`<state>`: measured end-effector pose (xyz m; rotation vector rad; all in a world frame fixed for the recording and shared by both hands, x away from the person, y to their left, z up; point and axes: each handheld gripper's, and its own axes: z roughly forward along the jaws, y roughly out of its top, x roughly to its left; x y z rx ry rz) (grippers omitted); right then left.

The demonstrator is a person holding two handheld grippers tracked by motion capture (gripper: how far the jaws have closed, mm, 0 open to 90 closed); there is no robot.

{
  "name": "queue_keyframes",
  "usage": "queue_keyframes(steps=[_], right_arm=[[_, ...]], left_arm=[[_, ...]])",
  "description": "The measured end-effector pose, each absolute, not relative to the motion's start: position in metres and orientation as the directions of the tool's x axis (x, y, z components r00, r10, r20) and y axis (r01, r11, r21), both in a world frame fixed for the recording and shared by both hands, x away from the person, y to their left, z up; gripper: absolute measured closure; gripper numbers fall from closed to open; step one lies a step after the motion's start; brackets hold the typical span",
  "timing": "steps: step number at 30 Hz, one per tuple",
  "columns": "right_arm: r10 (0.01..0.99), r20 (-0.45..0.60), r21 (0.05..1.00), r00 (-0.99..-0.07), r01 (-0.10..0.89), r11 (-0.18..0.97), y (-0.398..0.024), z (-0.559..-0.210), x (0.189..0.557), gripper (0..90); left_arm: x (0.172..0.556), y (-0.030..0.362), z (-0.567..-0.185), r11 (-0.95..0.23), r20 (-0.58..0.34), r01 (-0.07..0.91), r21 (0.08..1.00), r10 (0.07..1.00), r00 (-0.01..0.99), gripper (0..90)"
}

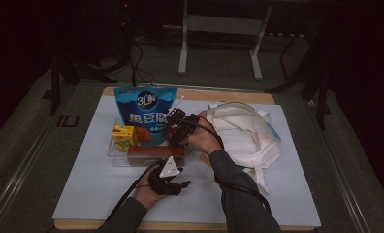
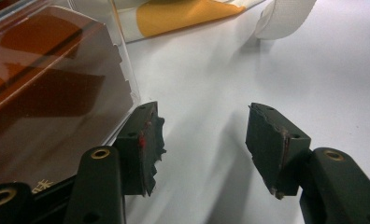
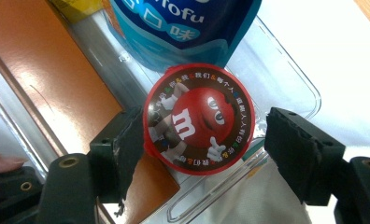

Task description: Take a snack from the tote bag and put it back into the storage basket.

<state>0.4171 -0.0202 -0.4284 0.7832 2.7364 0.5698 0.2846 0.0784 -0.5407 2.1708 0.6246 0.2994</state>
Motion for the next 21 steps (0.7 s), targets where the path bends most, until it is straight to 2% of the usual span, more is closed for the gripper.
queue_keyframes(steps=[8,21], right_arm=[[0.548,-0.115,0.442,-0.829,0.451,0.775,-0.025,-0.422,0.416,32.5],[0.538,-0.128,0.454,-0.833,0.433,0.779,-0.031,-0.413,0.412,33.3]], left_arm=[[0.284,0.078,-0.541,-0.525,-0.001,0.331,0.784,0.531,0.847,44.5],[0.285,0.078,-0.541,-0.525,-0.002,0.331,0.784,0.531,0.847,44.4]])
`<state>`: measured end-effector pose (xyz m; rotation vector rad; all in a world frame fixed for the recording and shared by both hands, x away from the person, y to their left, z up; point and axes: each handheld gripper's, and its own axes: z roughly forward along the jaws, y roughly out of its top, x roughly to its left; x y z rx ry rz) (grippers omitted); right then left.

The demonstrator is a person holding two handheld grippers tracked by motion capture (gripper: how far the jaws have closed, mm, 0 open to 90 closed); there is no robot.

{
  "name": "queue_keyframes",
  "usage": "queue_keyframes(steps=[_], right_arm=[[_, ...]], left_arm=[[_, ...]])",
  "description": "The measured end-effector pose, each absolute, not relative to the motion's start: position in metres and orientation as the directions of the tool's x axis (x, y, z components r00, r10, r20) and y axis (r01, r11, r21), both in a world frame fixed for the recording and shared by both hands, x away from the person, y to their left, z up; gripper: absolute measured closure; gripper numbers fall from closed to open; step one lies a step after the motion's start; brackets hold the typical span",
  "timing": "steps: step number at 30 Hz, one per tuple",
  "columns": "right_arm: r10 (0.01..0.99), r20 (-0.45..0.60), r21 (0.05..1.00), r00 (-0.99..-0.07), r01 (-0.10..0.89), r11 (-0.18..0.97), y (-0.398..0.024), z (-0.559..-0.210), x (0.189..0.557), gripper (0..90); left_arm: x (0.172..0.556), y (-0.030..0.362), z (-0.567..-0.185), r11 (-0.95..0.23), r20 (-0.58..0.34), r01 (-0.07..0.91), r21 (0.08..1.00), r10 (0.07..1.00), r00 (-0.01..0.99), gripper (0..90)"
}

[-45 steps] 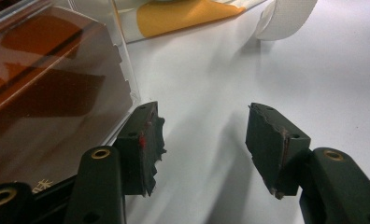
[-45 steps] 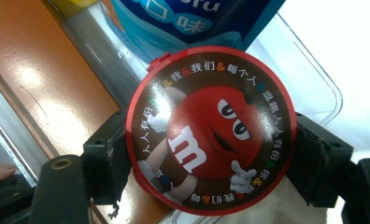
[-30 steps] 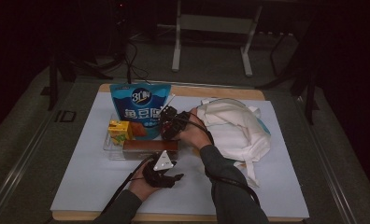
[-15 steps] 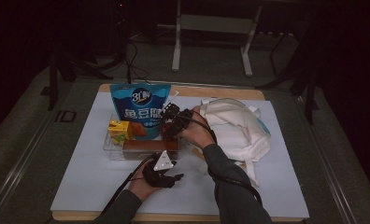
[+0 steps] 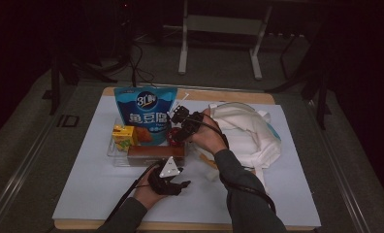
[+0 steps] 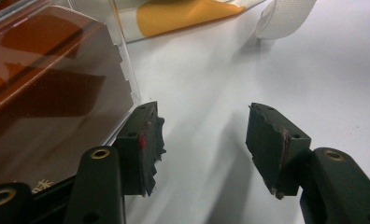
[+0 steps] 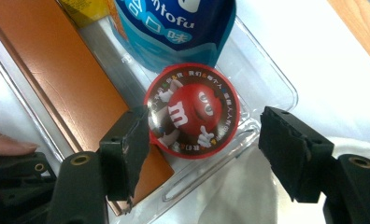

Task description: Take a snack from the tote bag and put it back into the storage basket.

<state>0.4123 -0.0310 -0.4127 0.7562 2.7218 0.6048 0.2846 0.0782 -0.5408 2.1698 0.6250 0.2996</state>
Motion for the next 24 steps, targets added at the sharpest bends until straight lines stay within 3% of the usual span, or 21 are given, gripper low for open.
queue_keyframes(steps=[24], right_arm=[[0.567,-0.11,0.487,-0.816,0.453,0.747,-0.058,-0.405,0.411,34.5]], left_arm=[[0.285,0.078,-0.541,-0.526,-0.005,0.334,0.782,0.531,0.847,44.4]])
